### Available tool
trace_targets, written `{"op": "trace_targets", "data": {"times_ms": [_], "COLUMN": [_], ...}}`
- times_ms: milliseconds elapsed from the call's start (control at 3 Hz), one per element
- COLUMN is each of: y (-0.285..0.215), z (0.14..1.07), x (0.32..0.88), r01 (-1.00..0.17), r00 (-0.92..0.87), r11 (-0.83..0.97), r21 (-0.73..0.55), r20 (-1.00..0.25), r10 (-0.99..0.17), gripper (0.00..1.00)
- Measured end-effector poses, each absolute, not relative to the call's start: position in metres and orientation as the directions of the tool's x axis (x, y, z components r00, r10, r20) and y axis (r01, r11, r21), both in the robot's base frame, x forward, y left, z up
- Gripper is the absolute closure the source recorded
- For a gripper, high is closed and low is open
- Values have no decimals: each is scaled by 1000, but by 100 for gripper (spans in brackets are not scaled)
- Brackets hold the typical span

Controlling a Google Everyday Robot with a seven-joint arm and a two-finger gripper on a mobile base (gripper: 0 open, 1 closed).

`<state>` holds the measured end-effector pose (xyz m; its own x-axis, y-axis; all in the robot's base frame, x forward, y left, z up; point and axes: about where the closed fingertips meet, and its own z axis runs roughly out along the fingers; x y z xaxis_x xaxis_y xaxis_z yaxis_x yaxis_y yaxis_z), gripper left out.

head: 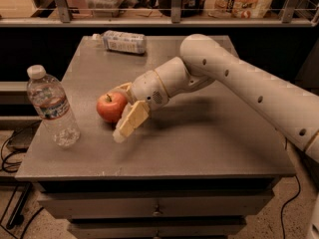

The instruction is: Move apple near water bottle

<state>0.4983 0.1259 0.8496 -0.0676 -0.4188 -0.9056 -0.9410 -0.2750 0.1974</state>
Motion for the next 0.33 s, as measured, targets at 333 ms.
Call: {"op": "trace_targets", "data": {"times_ms": [333], "y": [126], "z": [849], "x": [498], "r01": [-940], "r00": [-69], "r11": [-276], "r21": [199], "r20": [-906], "r10": [-418], "gripper": [0]}}
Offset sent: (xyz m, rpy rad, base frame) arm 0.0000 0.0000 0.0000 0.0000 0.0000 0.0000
